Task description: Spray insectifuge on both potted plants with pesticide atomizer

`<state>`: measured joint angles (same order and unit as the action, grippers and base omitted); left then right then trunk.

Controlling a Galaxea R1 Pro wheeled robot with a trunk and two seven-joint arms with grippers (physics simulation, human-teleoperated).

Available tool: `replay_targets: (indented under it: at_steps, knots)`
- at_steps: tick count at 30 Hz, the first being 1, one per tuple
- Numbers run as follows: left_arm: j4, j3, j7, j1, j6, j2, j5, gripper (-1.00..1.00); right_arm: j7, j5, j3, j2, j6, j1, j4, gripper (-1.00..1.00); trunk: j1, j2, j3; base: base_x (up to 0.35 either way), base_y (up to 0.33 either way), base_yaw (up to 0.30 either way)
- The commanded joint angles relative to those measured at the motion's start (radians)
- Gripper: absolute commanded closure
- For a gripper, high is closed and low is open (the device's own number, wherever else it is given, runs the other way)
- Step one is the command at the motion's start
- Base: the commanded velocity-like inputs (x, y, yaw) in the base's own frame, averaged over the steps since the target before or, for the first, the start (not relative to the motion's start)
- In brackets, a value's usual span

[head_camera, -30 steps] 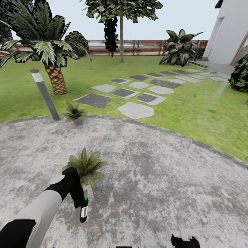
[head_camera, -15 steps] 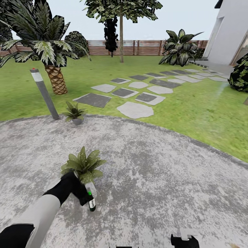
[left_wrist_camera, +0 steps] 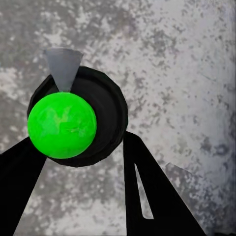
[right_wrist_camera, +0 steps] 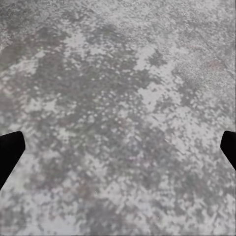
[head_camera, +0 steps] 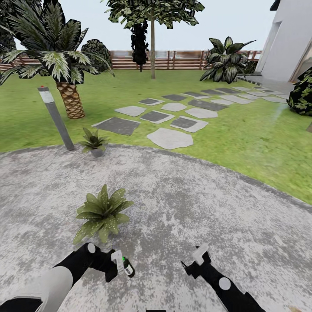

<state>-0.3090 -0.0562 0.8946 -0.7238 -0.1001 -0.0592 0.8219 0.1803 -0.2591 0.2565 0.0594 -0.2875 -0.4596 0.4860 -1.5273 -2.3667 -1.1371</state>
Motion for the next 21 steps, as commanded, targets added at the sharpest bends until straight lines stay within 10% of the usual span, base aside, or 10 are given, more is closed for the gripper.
replay_targets:
  at_steps: [1, 8, 17, 18, 21]
  knots:
    - [0.0, -0.006, 0.01, 0.0, -0.012, 0.0, 0.013, 1.0, 0.059, -0.009, 0.0, 0.0, -0.003, -0.001, 0.021, -1.0, 0.0, 0.0, -0.001, 0.0, 0.0, 0.0]
    - [0.002, -0.007, 0.14, 0.0, -0.01, 0.001, 0.038, 1.0, 0.338, -0.013, 0.001, 0.0, -0.002, -0.004, 0.106, -1.0, 0.0, 0.0, -0.001, 0.0, 0.0, 0.0]
    - [0.004, -0.002, 0.145, 0.001, 0.001, 0.01, 0.104, 1.0, 0.35, -0.084, 0.002, -0.008, -0.002, -0.004, 0.109, -1.0, 0.0, 0.0, -0.001, 0.0, 0.0, 0.0]
    - [0.004, -0.001, 0.144, 0.001, 0.001, 0.011, 0.111, 1.0, 0.351, -0.096, 0.002, -0.011, -0.002, -0.004, 0.109, 1.0, 0.0, 0.0, -0.001, 0.0, 0.0, 0.0]
    - [0.002, 0.001, 0.142, 0.001, 0.002, 0.014, 0.119, 1.0, 0.394, -0.114, 0.003, -0.014, -0.002, -0.004, 0.111, 1.0, 0.0, 0.0, -0.001, 0.0, 0.0, 0.0]
